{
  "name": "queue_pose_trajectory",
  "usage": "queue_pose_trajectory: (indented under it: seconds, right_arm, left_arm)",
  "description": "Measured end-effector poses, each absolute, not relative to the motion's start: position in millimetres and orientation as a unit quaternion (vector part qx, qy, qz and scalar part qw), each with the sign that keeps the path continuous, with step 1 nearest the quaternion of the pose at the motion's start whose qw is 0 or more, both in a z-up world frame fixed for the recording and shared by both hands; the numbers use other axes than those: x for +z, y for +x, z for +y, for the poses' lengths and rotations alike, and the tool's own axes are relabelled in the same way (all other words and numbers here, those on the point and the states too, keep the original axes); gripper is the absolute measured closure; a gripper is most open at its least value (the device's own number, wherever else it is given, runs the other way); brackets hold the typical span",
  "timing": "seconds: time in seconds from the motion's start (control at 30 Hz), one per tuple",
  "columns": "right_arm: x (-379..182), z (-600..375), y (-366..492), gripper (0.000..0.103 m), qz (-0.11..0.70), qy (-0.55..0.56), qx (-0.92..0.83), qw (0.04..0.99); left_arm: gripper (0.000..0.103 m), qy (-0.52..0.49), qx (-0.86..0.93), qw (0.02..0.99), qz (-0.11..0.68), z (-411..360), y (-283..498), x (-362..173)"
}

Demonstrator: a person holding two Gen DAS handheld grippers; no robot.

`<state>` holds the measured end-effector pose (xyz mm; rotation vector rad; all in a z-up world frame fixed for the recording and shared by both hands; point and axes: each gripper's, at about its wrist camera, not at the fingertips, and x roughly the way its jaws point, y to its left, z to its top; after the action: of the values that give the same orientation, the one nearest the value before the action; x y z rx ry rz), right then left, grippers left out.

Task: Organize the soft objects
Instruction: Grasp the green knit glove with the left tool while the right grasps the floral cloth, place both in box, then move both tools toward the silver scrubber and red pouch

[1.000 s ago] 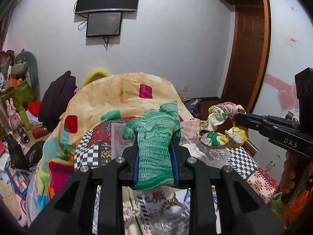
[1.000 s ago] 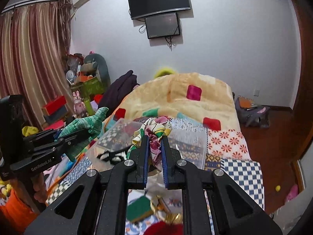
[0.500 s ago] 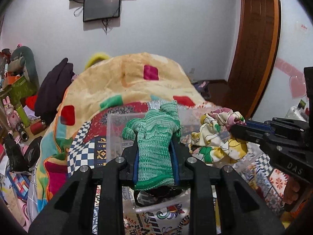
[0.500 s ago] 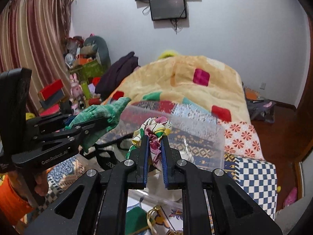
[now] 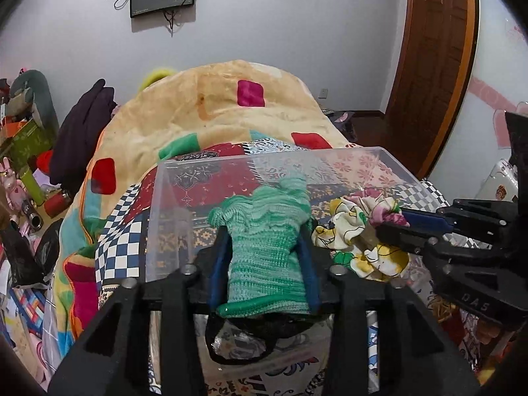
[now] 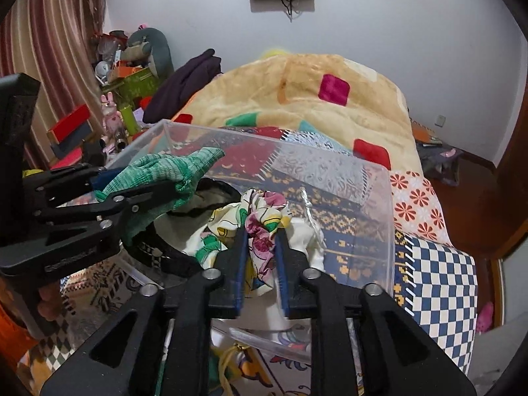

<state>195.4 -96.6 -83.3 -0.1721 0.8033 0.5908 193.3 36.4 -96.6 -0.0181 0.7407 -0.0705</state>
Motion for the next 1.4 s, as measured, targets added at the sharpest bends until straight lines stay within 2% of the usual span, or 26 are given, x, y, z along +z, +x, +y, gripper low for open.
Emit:
queue_pose_trajectory:
  seconds: [0.07,0.13,0.33,0.47,0.87,1.4]
  right_arm:
    - [-81.6,-98.3,195.0,0.064,0.382,-0.082,0.279,0.877]
    - [-77.3,-100.1,192.3,0.055,0.374,-0.083,0.276,0.881]
    - [-58.6,-108.1,182.6,0.031,0.350,-0.077,0.270,0.894]
    - [-42.7,-116.9,171.1,0.019,0.329,-0.069,0.266,0.903]
    - [-22.6,-148.1,124.9,0.017,0.306,-0.076,0.250,0.915]
    - [-104.3,-160.9,107.0,0.017,0.430,-0.080,0.244,0.865]
  left_arm:
    - [0.049,-0.012,-0.034,0.934,0.356,36.3,190.2,-92.8]
    - [0.045,-0.015,-0.034,0.936,0.349,35.9,186.4,-87.8]
    - [0.031,-0.023,-0.037,0.942,0.332,36.1,169.3,-69.0]
    - [0.008,-0.027,-0.027,0.950,0.309,36.9,150.7,-53.2]
    - [0.001,-0.017,-0.027,0.957,0.290,32.3,96.1,-34.5]
    - [0.001,-0.037,-0.052,0.914,0.401,15.2,73.7,-115.0]
